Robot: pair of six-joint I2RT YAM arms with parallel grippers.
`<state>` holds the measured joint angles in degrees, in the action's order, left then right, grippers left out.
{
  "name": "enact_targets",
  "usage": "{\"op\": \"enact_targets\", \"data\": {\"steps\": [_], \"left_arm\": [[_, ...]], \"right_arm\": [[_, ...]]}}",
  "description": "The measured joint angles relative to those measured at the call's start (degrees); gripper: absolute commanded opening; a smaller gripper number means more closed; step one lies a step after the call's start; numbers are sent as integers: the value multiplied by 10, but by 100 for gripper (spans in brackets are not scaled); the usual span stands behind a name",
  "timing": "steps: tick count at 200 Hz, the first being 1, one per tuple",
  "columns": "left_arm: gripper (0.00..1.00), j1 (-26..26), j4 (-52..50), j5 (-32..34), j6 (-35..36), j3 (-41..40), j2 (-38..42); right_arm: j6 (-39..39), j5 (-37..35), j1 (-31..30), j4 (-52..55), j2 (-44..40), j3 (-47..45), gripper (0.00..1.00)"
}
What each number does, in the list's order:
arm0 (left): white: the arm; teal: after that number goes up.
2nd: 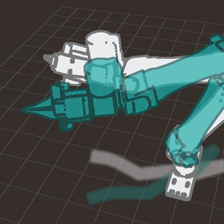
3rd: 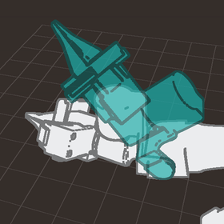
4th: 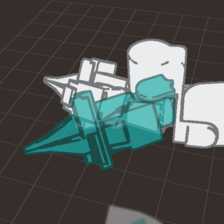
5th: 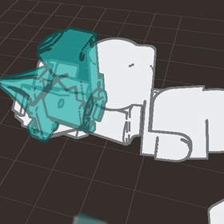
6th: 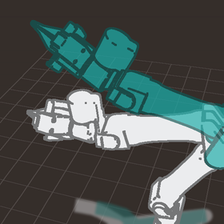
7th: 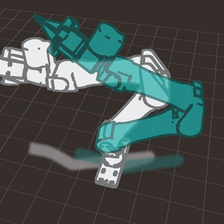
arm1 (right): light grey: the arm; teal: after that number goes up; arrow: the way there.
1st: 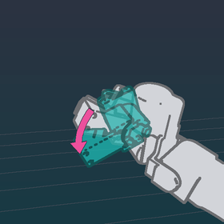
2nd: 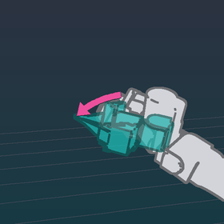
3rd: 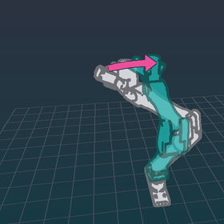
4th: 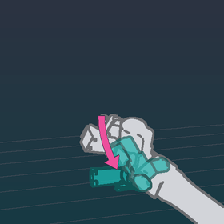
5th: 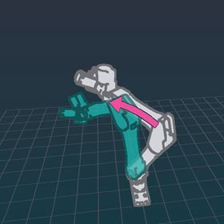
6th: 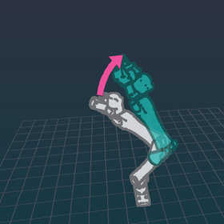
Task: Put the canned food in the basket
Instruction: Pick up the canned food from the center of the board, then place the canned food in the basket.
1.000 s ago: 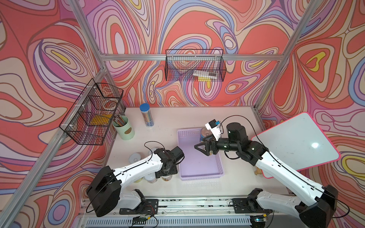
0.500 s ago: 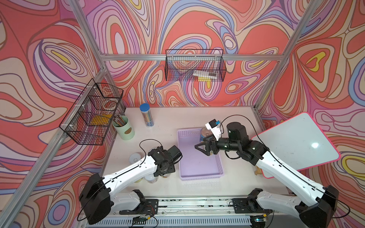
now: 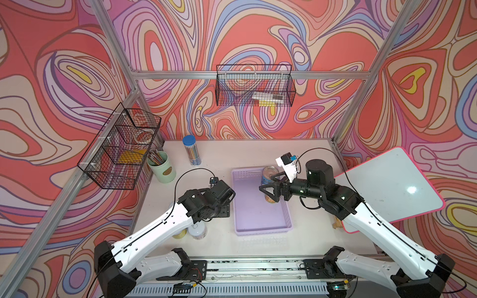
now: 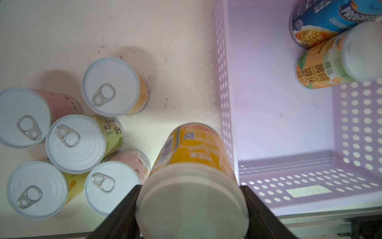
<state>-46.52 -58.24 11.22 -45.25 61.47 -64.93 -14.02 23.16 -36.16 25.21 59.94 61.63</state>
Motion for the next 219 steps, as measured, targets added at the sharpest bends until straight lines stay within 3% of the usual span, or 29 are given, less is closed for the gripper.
{"op": "enact_targets", "data": {"steps": [83,219], "left_arm": [[52,0,61,-94,108,63,-53],[48,-43,170,-177,133,112,-228]], "right_arm": [[-10,-44,0,24,-34,-29,98],[-123,-169,0,173,-103,-71,98]]}}
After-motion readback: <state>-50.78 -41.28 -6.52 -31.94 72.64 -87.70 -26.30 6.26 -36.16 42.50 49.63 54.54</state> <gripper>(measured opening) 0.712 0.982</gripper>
